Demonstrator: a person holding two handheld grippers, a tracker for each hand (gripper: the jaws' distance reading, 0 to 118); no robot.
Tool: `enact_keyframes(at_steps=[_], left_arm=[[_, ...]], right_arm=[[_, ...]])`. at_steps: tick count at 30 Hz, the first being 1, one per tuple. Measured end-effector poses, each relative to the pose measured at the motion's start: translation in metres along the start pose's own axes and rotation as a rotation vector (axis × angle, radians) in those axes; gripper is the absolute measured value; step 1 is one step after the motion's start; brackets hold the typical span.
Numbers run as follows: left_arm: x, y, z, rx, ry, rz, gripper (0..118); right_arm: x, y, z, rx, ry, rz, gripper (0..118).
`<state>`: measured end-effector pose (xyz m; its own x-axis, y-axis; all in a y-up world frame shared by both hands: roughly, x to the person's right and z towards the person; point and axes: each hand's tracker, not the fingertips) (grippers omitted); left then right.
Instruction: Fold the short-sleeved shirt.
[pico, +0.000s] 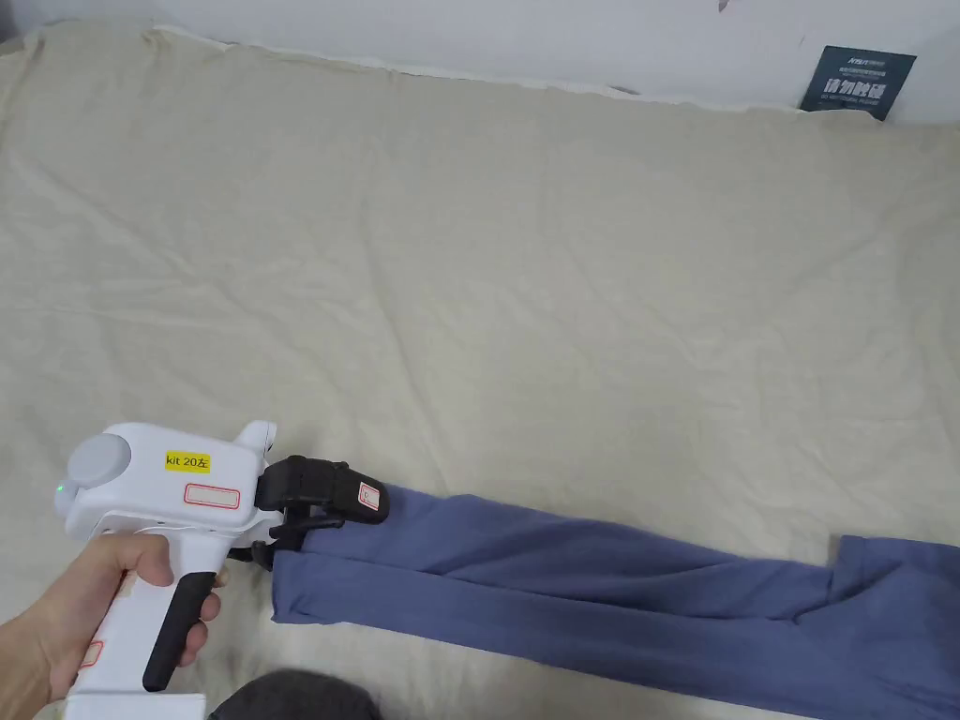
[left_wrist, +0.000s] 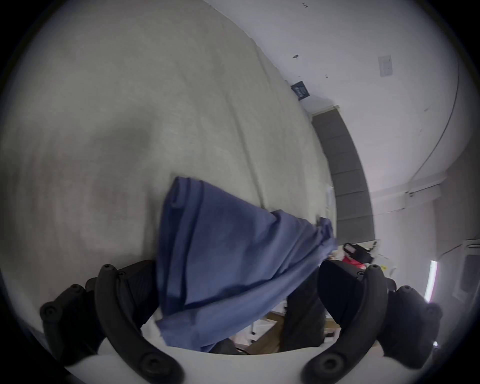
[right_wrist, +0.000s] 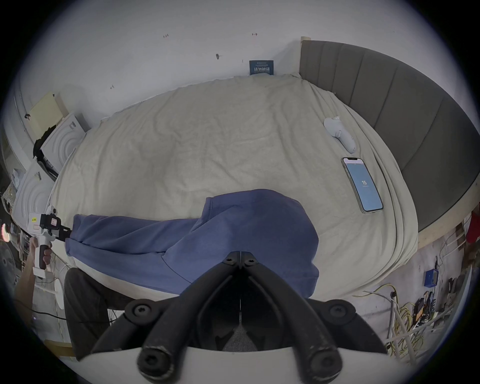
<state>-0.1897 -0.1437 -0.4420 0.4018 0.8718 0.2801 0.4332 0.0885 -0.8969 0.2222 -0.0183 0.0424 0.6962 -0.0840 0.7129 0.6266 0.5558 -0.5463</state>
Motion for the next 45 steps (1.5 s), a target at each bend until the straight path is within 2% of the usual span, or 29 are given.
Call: enact_keyframes(at_steps=[4, 5, 6, 8, 10, 11, 12, 13, 14, 20, 30, 33, 41, 45], left_arm=[[-0.006, 0.008, -0.007, -0.015, -0.009, -0.03, 118], [-0.006, 0.006, -0.009, -0.016, -0.023, -0.033, 113], [-0.006, 0.004, -0.009, -0.013, -0.031, -0.03, 96], [-0.005, 0.002, -0.007, 0.007, -0.011, -0.036, 5], [-0.013, -0.004, -0.013, 0.04, 0.22, -0.084, 5], [-0.018, -0.006, -0.015, 0.028, 0.119, -0.054, 5], [-0.022, -0.004, -0.007, 0.087, 0.078, -0.038, 5], [-0.026, -0.005, -0.004, 0.116, 0.085, -0.004, 5], [-0.026, -0.007, -0.002, 0.131, 0.103, -0.042, 5], [-0.025, -0.017, 0.016, 0.149, 0.123, -0.009, 5], [-0.034, -0.038, 0.085, 0.259, 0.249, 0.074, 5], [-0.014, -0.04, 0.086, 0.233, 0.298, 0.087, 5], [0.122, -0.045, 0.071, 0.235, 0.573, -0.165, 5], [0.185, -0.055, 0.039, 0.196, 0.659, -0.272, 5]], right_arm=[[0.0, -0.001, -0.002, -0.005, 0.0, -0.014, 0], [0.0, -0.001, -0.003, -0.007, 0.001, -0.015, 0], [-0.002, -0.003, -0.004, -0.007, 0.0, -0.015, 0], [-0.003, -0.004, -0.005, -0.012, 0.002, -0.015, 0], [-0.004, -0.005, -0.007, -0.014, 0.013, -0.016, 0], [-0.006, -0.006, -0.008, -0.016, 0.013, -0.017, 0], [-0.006, -0.006, -0.008, -0.016, 0.014, -0.019, 0], [-0.006, -0.006, -0.009, -0.014, 0.017, -0.021, 0], [-0.006, -0.006, -0.009, -0.013, 0.025, -0.023, 0], [-0.002, -0.005, -0.01, -0.003, 0.043, -0.039, 0], [0.003, -0.007, -0.009, 0.011, 0.076, -0.052, 0], [0.004, -0.008, -0.01, 0.009, 0.09, -0.058, 0], [0.006, -0.016, 0.009, 0.035, 0.127, -0.072, 0], [0.008, -0.023, 0.023, 0.047, 0.14, -0.094, 0]])
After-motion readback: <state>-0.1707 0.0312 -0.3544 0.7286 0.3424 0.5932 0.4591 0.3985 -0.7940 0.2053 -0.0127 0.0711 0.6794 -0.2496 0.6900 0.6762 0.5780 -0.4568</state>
